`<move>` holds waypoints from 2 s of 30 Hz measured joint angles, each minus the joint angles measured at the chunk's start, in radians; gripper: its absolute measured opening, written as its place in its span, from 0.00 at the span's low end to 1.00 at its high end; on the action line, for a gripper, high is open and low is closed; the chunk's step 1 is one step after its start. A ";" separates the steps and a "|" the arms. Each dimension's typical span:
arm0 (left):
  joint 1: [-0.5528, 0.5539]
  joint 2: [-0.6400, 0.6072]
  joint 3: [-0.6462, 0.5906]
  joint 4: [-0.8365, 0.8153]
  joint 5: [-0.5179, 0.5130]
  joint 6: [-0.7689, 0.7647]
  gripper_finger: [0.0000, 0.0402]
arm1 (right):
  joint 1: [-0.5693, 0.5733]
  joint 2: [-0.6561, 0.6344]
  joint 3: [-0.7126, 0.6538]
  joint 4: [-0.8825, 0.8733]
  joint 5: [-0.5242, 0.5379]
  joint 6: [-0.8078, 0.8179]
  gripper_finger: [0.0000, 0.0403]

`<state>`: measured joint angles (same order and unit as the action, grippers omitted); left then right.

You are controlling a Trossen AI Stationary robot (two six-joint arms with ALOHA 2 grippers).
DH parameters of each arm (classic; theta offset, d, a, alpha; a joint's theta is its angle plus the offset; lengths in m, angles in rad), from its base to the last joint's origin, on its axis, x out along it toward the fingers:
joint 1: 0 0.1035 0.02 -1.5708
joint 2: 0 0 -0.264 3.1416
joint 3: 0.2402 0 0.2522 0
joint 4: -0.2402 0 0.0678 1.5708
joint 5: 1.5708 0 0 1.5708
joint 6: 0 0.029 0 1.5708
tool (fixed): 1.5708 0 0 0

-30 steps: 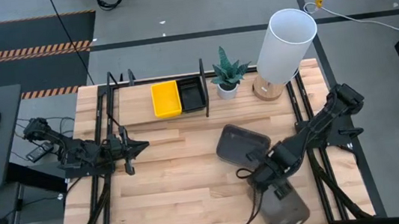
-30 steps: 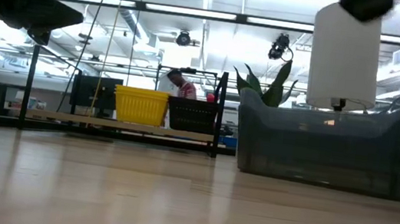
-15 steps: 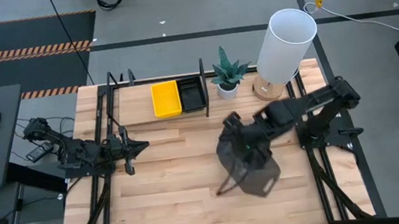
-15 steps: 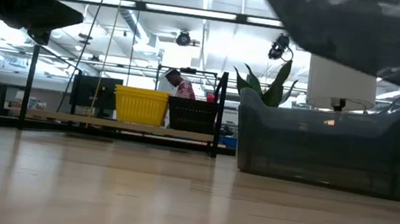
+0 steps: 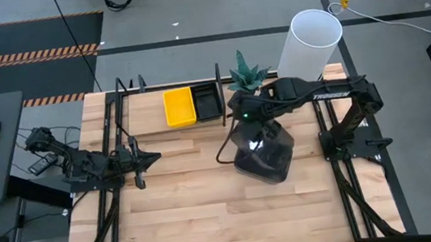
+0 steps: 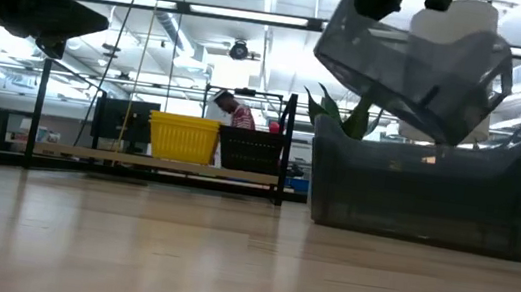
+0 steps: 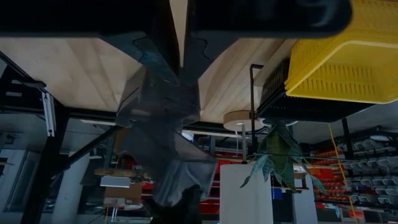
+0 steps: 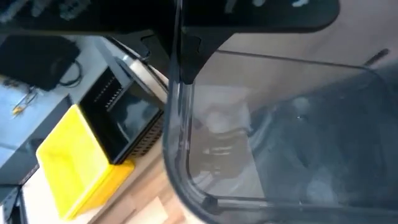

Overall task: Stack baskets on shelf by color
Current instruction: Stack the bottom right black bin on top of the top black bin

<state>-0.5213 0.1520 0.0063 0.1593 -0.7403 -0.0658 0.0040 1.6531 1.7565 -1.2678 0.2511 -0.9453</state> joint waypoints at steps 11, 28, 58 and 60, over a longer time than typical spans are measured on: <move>0.000 0.000 0.000 0.000 0.000 0.000 0.08 | 0.075 0.117 0.000 -0.049 0.014 -0.117 0.00; 0.000 0.000 0.000 0.000 0.000 0.000 0.09 | 0.160 0.294 0.000 -0.029 -0.047 -0.123 0.00; 0.000 0.007 0.000 -0.001 0.000 0.000 0.06 | 0.132 0.368 -0.047 0.362 -0.091 -0.035 0.32; 0.000 0.007 0.000 -0.002 0.000 0.000 0.06 | 0.132 0.376 -0.047 0.488 -0.048 -0.042 0.32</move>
<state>-0.5210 0.1589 0.0063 0.1576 -0.7399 -0.0656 0.1364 2.0295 1.7092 -0.7803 0.2035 -0.9873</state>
